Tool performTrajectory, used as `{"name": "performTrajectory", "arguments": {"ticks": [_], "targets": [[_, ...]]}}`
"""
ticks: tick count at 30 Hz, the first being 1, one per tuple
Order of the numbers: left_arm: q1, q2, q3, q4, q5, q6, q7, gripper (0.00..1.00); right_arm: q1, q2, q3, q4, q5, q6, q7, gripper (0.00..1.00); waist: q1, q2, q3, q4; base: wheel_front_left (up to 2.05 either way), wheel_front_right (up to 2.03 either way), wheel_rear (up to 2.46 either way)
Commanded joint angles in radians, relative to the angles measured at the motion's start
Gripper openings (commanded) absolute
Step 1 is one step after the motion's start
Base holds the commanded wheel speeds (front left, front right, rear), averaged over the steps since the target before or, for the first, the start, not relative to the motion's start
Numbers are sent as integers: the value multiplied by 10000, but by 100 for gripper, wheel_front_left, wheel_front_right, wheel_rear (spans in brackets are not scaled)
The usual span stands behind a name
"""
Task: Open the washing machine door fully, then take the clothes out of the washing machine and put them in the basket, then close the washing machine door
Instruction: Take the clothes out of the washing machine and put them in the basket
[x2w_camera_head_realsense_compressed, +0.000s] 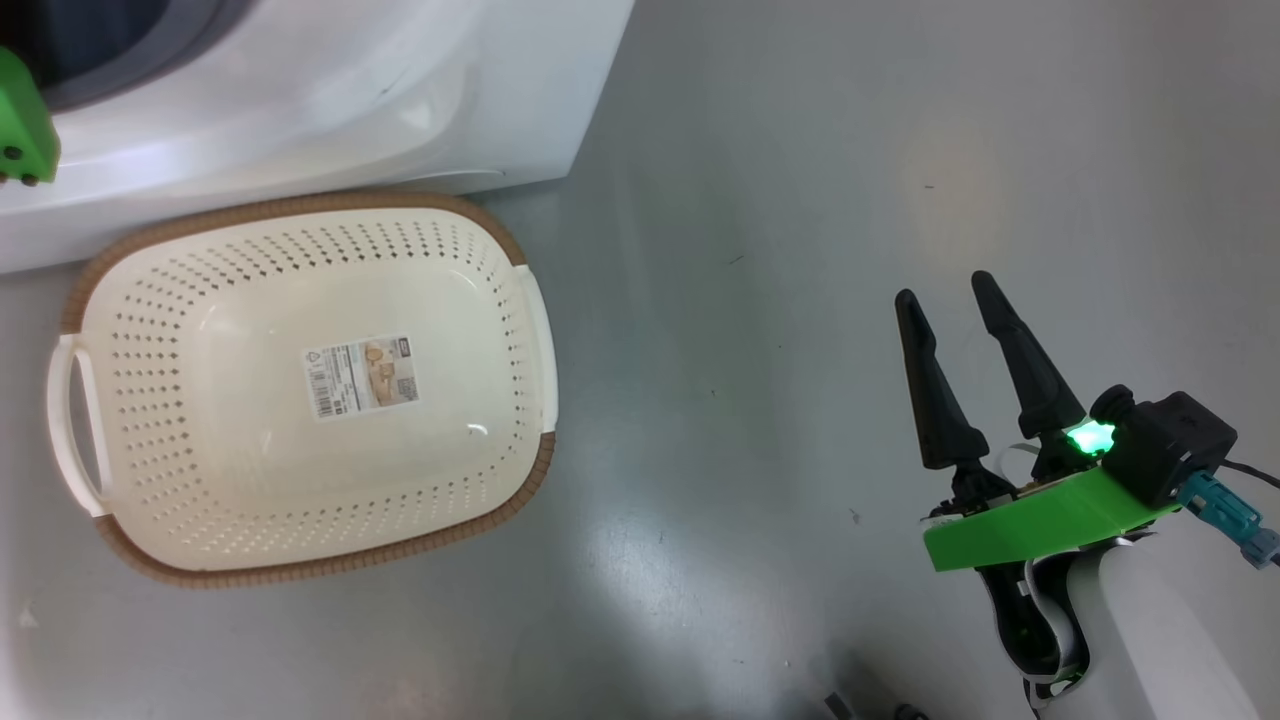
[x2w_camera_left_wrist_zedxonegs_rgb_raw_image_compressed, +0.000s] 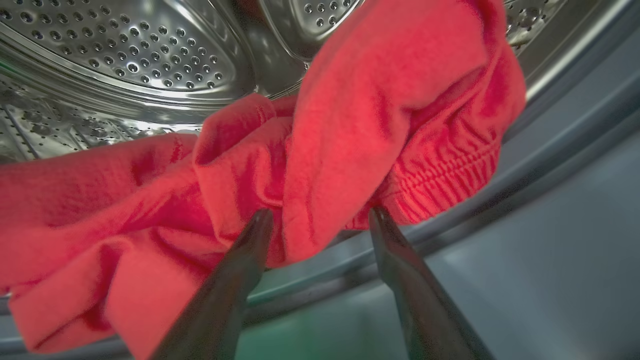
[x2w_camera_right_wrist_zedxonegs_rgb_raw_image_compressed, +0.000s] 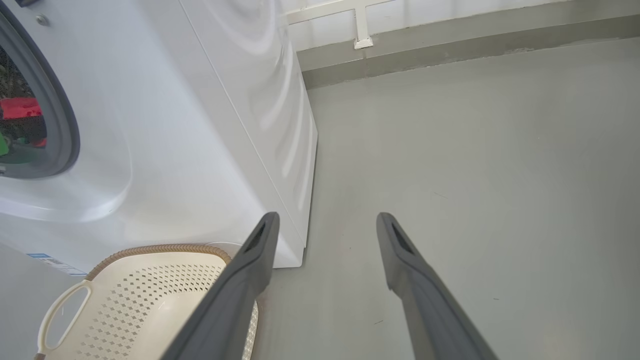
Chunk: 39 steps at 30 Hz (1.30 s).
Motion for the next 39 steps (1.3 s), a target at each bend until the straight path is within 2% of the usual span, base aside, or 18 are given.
{"name": "performTrajectory", "arguments": {"ticks": [1, 2, 3, 7, 8, 19, 24, 29, 39], "targets": [[-297, 556, 69, -27, -52, -56, -95, 100, 22, -1, 257, -255, 39, 48, -65, 100, 0, -1, 6, -40, 0, 0, 0], [-311, 571, 45, 24, -61, -56, -115, 89, 30, -1, 270, -259, 51, 48, -65, 100, 0, -1, 1, -58, 0, 0, 0], [-331, 587, 32, 85, -67, -56, -134, 58, 37, -1, 282, -263, 57, 48, -65, 100, 0, -1, -7, -74, 0, 0, 0], [-374, 570, -33, 240, -96, -56, -199, 15, 93, -1, 301, -311, 55, 48, -65, 100, 0, -1, -58, -124, 0, 0, 0], [-379, 554, -49, 260, -110, -56, -215, 1, 107, -1, 294, -323, 49, 48, -65, 100, 0, -1, -71, -127, 0, 0, 0], [-191, 273, 219, 119, -469, -56, -385, 0, 152, -1, 164, -321, -76, 48, -65, 100, 0, -1, -345, 97, 0, 0, 0], [435, 213, 1116, -1021, -707, 187, -394, 0, 202, -1, 119, -253, -171, 48, -65, 100, 0, -1, -694, 302, 0, 0, 0], [1630, 185, 2173, -2296, -453, 416, -396, 0, 275, -1, 63, -149, -279, 48, -65, 100, 0, -1, -1183, 450, 0, 0, 0], [3950, -266, 4390, -4432, 735, 335, -397, 0, 563, -1, -167, -20, -491, 48, -65, 100, 0, -1, -1923, 766, 0, 0, 0]]}}
